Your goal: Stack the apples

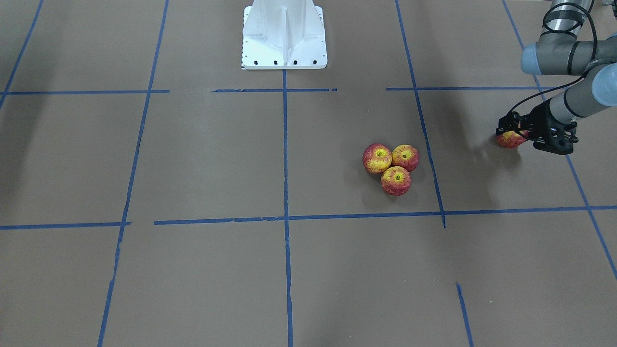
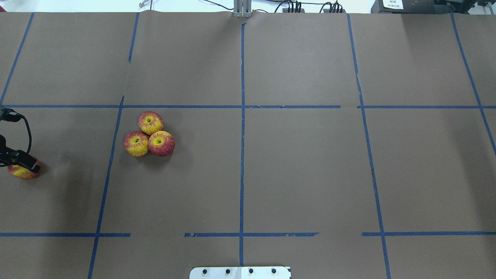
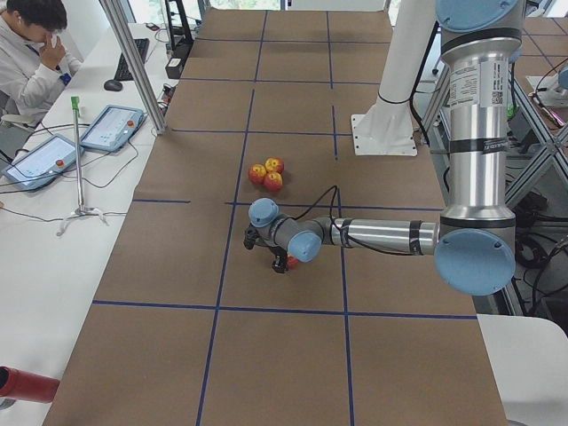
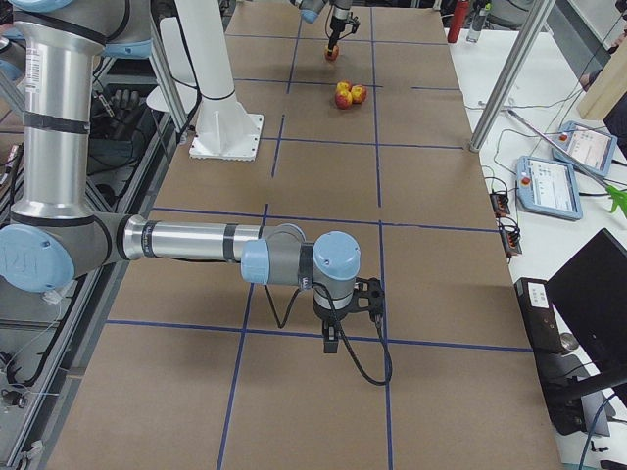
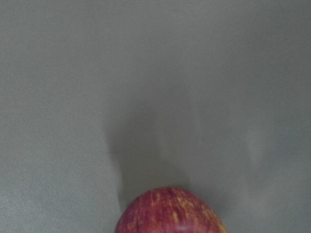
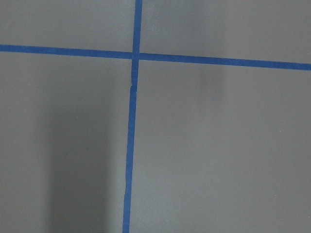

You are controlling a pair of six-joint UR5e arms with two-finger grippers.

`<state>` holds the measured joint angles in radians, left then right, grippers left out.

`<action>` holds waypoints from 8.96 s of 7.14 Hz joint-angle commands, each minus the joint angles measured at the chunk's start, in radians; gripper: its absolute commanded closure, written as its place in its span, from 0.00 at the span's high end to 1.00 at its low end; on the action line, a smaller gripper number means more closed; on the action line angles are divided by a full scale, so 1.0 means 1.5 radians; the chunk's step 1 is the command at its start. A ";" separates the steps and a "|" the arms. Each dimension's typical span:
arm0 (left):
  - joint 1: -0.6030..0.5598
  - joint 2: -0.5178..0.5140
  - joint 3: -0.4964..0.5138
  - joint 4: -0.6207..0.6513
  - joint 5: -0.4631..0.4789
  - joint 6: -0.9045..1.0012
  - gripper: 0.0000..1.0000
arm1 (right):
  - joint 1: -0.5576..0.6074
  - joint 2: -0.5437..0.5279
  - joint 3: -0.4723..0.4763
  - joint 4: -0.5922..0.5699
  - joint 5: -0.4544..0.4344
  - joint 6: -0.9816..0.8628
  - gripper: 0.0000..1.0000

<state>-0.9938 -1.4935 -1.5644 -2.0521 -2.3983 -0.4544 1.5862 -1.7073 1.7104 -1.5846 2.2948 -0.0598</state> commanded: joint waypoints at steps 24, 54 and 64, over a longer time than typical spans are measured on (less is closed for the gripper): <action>0.172 -0.294 -0.127 0.137 0.213 -0.512 0.00 | 0.000 0.000 0.000 0.000 0.000 0.000 1.00; -0.405 -0.006 -0.145 0.426 0.053 0.426 1.00 | 0.000 0.000 0.000 0.000 0.000 0.000 1.00; -0.404 -0.056 -0.121 0.427 0.054 0.429 1.00 | 0.000 0.000 0.000 0.000 0.000 0.000 1.00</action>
<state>-1.6002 -1.5766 -1.7582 -1.4047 -2.3177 0.1890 1.5861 -1.7073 1.7104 -1.5846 2.2948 -0.0598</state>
